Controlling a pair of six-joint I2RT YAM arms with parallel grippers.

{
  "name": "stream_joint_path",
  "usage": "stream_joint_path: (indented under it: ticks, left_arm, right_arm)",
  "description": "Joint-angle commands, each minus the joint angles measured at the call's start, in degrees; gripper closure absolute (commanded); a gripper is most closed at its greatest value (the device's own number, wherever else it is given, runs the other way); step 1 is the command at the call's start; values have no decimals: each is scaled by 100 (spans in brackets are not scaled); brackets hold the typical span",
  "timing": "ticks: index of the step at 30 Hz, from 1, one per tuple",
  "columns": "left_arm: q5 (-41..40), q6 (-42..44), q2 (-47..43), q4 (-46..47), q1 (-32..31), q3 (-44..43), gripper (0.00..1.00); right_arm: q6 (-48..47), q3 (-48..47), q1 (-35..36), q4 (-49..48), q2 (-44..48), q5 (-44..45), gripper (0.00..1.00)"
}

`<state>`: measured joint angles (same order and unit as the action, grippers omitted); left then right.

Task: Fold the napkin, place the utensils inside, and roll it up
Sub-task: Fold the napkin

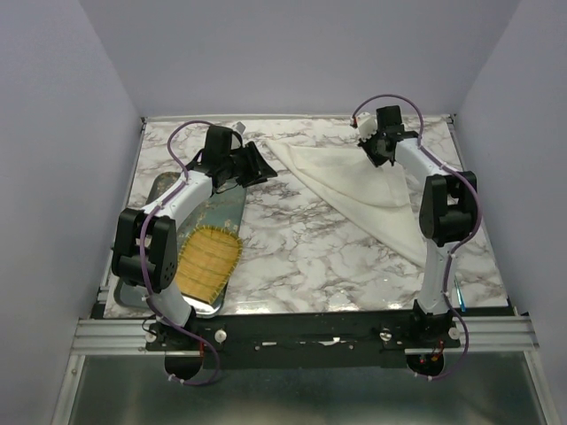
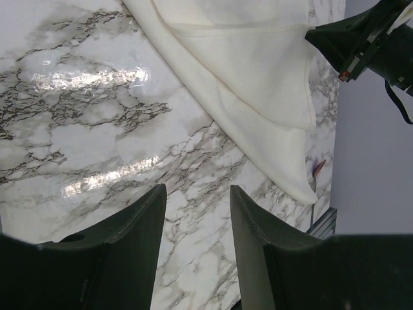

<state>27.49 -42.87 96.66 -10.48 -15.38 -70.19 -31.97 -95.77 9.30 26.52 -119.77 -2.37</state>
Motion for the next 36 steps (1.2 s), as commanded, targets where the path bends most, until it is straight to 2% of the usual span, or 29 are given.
stream_joint_path:
  ticks: [1,11,28,36]
  left_arm:
    - [-94,121,107,-138,26,-82,47]
    - [-191,200,133,-270,43,-100,47]
    - [-208,183,265,-288,35,-109,47]
    - [-208,174,283,-279,35,-100,47]
  right_arm:
    - [-196,-565,-121,-68,-424,97,99]
    - [-196,-1277,-508,-104,-952,158,99]
    - [-240,-1699,-728,-490,-1436,202,96]
    - [-82,-1919,-772,-499,-1567,474,98]
